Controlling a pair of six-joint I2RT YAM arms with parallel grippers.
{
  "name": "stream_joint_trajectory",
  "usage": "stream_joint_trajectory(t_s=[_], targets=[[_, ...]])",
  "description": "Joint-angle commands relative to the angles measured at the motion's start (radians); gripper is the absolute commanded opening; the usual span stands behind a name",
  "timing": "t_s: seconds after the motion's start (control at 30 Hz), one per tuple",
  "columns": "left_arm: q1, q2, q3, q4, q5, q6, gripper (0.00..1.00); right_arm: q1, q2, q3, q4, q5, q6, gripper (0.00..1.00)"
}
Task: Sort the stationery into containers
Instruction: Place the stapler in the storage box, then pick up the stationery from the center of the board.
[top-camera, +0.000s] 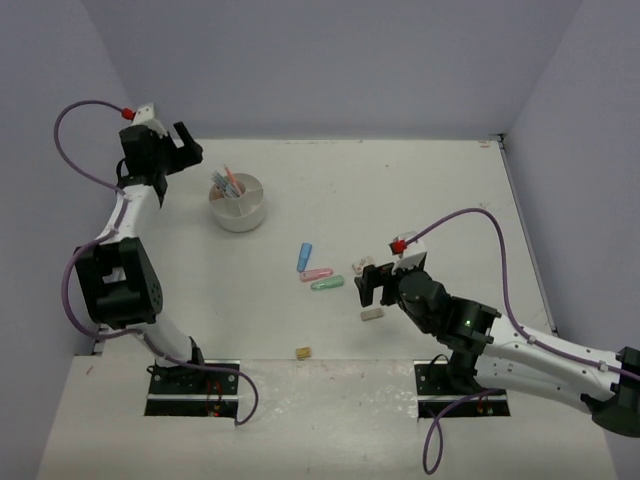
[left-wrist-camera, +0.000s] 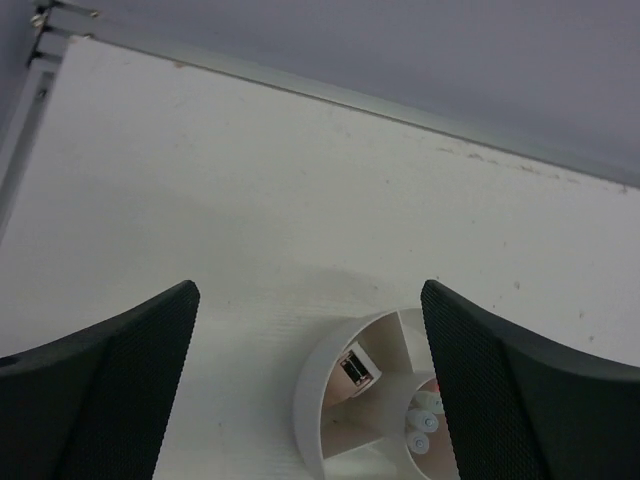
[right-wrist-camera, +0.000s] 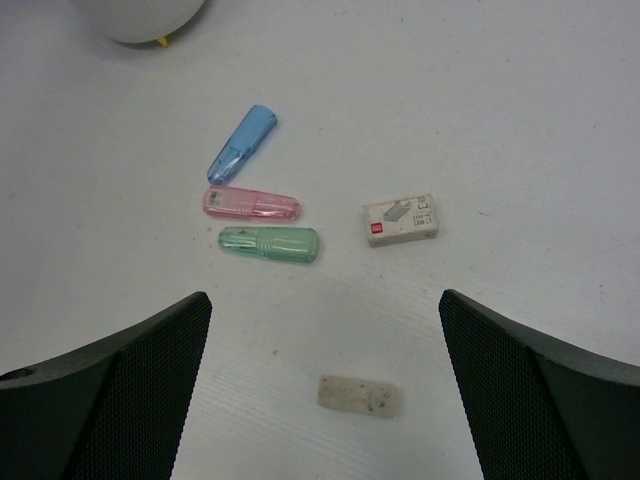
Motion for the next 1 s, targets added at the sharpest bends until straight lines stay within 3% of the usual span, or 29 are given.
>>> stream_joint_trajectory(t_s=[0.0, 0.07, 0.13, 0.23, 0.33, 0.43, 0.57, 0.77, 0.9, 0.97], targets=[[0.019, -0.156, 0.157, -0.332, -0.393, -0.24, 1.0, -0.055, 0.081, 0.064, -0.005, -0.037, 0.019, 0.99], [0.021, -0.209, 0.182, -0.47, -0.44, -0.364, 1.0, -0.111, 0.105, 0.075, -0.02, -0.08, 0.035, 0.99], [0.03, -0.28, 0.17, -0.587, -0.369, -0.492, 1.0, -0.199, 0.138, 0.082, -0.038, -0.156, 0.056, 0.99], [0.03, -0.469, 0.009, -0.499, -0.082, -0.472, 1.0, -0.244, 0.184, 0.104, -0.07, -0.237, 0.065, 0.99], [0.027, -0.665, -0.281, -0.362, 0.105, -0.445, 1.0, -0.249, 0.318, 0.18, -0.224, -0.305, 0.1, 0.99], [0.02, -0.832, -0.385, -0.367, 0.114, -0.356, 1.0, -0.238, 0.395, 0.213, -0.348, -0.292, 0.18, 0.99], [0.006, -1.022, -0.506, -0.397, 0.097, -0.262, 1.0, -0.208, 0.469, 0.208, -0.38, -0.258, 0.208, 0.99], [-0.008, -1.053, -0.608, -0.407, 0.086, -0.156, 1.0, -0.088, 0.518, 0.273, -0.196, -0.381, -0.086, 0.99], [-0.011, -1.071, -0.626, -0.378, 0.17, -0.163, 1.0, -0.082, 0.598, 0.344, -0.079, -0.335, -0.258, 0.99], [-0.015, -1.088, -0.627, -0.379, 0.167, -0.161, 1.0, -0.096, 0.686, 0.421, -0.079, -0.284, -0.264, 0.99]])
